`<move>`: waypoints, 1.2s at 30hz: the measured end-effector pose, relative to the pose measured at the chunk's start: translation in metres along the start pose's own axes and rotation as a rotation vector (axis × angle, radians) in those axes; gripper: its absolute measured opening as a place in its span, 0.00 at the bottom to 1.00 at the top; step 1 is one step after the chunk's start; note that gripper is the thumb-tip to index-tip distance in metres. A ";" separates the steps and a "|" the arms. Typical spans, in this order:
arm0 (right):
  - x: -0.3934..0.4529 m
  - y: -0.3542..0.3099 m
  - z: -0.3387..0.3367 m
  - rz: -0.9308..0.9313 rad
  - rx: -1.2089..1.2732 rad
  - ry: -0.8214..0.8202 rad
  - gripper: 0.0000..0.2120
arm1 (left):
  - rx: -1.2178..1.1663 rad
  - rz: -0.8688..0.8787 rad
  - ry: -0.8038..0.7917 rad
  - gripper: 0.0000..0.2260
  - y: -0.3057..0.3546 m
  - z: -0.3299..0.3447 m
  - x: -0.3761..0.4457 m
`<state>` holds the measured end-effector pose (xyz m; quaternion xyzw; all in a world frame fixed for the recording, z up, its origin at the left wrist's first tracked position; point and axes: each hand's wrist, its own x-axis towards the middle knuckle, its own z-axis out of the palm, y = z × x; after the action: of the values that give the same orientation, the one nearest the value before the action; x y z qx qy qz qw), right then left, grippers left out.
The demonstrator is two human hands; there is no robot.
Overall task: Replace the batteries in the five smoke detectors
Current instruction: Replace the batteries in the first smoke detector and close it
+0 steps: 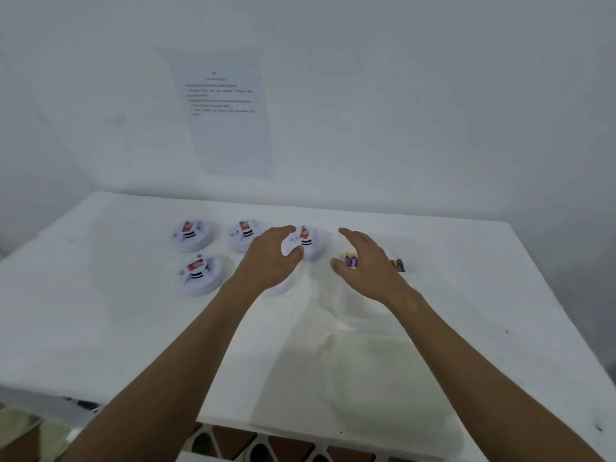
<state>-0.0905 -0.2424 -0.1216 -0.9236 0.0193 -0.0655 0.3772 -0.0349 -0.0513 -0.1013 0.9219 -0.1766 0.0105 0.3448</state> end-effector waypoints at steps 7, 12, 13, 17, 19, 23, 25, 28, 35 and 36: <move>0.024 -0.039 0.065 0.030 0.121 -0.128 0.31 | 0.020 -0.143 -0.074 0.25 -0.077 -0.036 0.003; 0.030 -0.040 0.103 0.130 0.134 -0.196 0.34 | 0.014 -0.141 -0.267 0.28 -0.117 -0.033 0.002; 0.030 -0.040 0.108 0.131 0.138 -0.192 0.31 | 0.018 -0.142 -0.311 0.26 -0.121 -0.031 0.003; 0.033 -0.040 0.120 0.096 0.129 -0.175 0.31 | 0.073 -0.095 -0.386 0.23 -0.135 -0.022 0.011; 0.037 -0.037 0.124 0.079 0.111 -0.172 0.35 | 0.087 -0.060 -0.401 0.22 -0.144 -0.016 0.017; 0.047 -0.031 0.131 0.067 0.034 -0.211 0.36 | 0.015 -0.018 -0.375 0.24 -0.144 -0.013 0.020; 0.053 -0.031 0.131 0.042 -0.005 -0.199 0.38 | 0.001 -0.007 -0.369 0.24 -0.144 -0.013 0.020; 0.054 -0.037 0.123 0.040 -0.064 -0.276 0.51 | -0.084 -0.006 -0.374 0.29 -0.140 -0.015 0.017; 0.041 -0.046 0.084 0.003 0.113 -0.277 0.47 | -0.359 0.040 -0.232 0.37 -0.117 -0.037 -0.002; 0.038 -0.047 0.078 0.001 0.174 -0.277 0.46 | -0.402 0.019 -0.233 0.34 -0.112 -0.039 -0.007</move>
<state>-0.0434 -0.1578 -0.1401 -0.8876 -0.0381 0.0612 0.4549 0.0001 0.0546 -0.1434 0.8279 -0.2225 -0.1283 0.4986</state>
